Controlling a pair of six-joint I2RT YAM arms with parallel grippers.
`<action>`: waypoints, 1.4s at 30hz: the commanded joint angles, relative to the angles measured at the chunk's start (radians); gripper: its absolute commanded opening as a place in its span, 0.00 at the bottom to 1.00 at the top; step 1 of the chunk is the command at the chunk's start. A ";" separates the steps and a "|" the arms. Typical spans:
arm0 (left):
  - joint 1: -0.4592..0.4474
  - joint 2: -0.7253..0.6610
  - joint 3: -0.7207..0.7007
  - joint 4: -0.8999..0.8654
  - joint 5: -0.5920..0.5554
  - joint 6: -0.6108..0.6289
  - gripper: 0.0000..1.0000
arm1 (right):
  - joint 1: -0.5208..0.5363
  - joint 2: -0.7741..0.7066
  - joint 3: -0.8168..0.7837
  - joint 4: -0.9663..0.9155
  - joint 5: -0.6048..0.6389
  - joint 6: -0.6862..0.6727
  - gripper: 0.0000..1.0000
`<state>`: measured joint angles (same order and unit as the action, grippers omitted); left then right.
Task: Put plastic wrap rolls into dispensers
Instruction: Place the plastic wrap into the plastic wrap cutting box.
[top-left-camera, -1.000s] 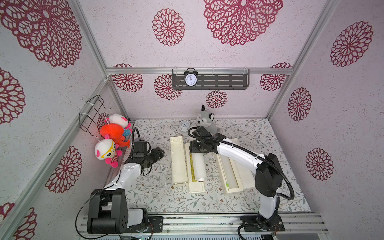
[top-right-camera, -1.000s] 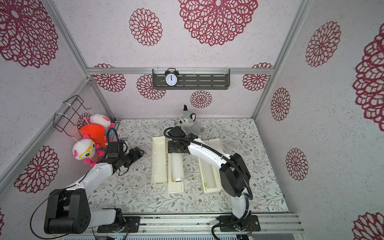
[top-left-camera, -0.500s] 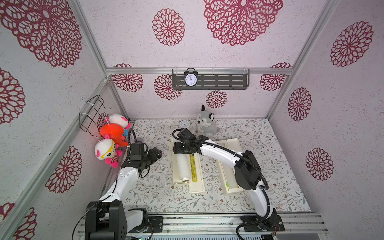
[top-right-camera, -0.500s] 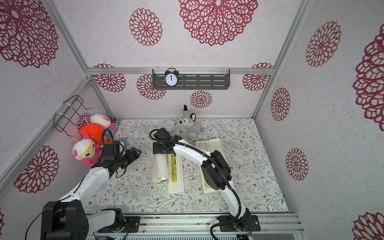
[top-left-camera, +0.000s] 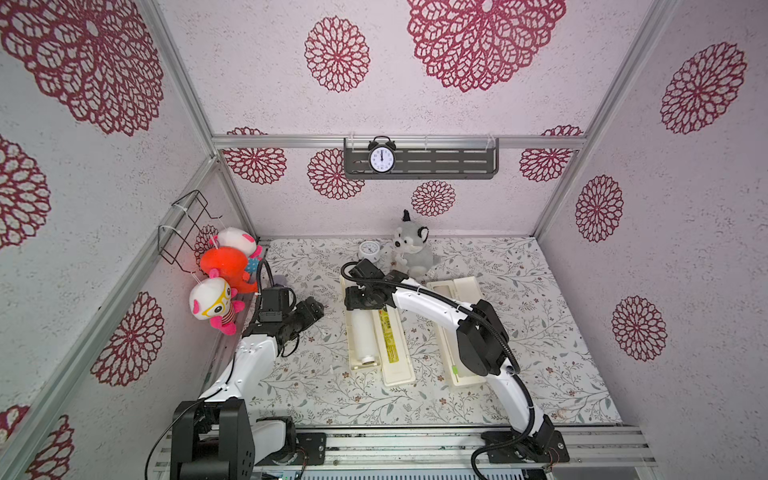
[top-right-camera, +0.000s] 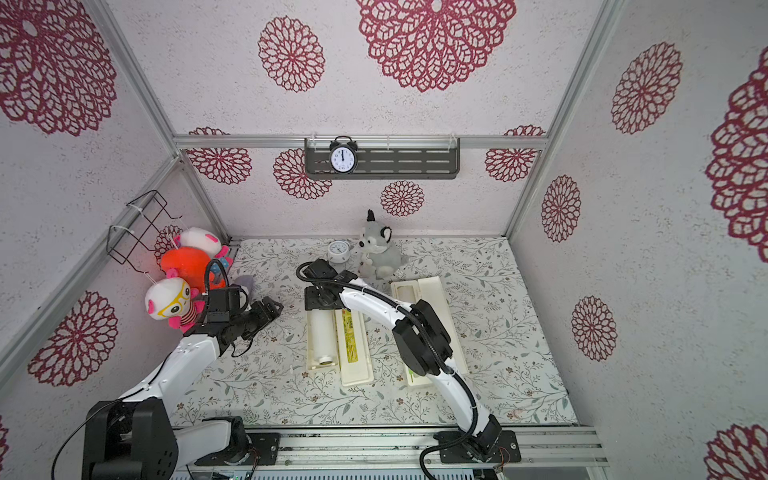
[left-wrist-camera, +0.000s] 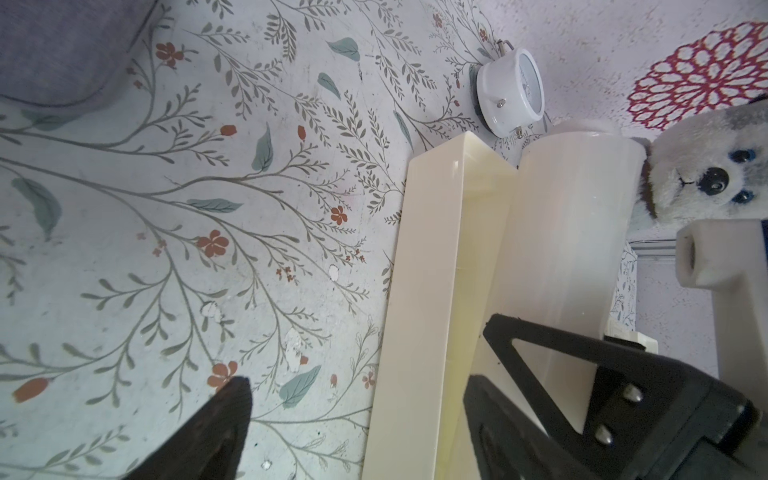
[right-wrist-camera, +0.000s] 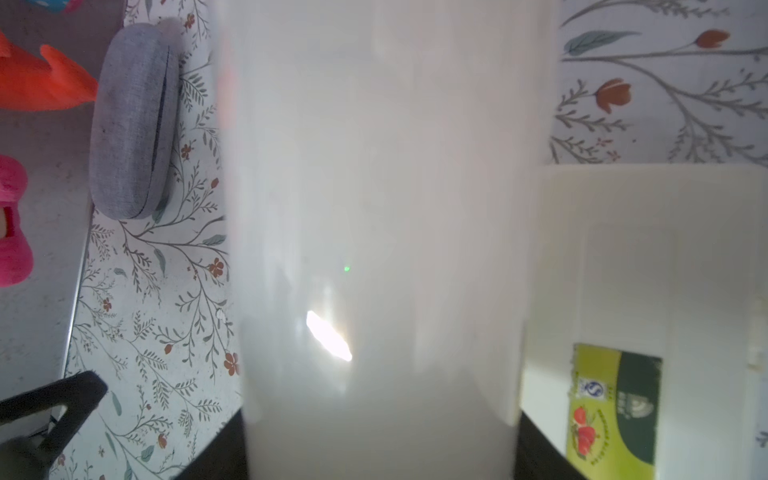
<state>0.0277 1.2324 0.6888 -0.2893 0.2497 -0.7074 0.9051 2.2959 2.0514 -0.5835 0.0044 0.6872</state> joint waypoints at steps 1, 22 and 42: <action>0.009 0.009 -0.009 0.023 0.007 0.004 0.85 | 0.012 -0.047 0.069 0.015 0.004 -0.010 0.48; 0.034 -0.010 -0.038 0.027 -0.003 0.011 0.85 | 0.057 -0.006 0.011 -0.019 0.091 0.015 0.50; 0.028 0.016 -0.043 0.080 0.042 -0.023 0.87 | 0.058 -0.167 -0.105 0.036 0.172 -0.077 0.82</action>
<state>0.0570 1.2373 0.6548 -0.2443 0.2798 -0.7193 0.9638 2.2345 1.9594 -0.5800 0.1192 0.6460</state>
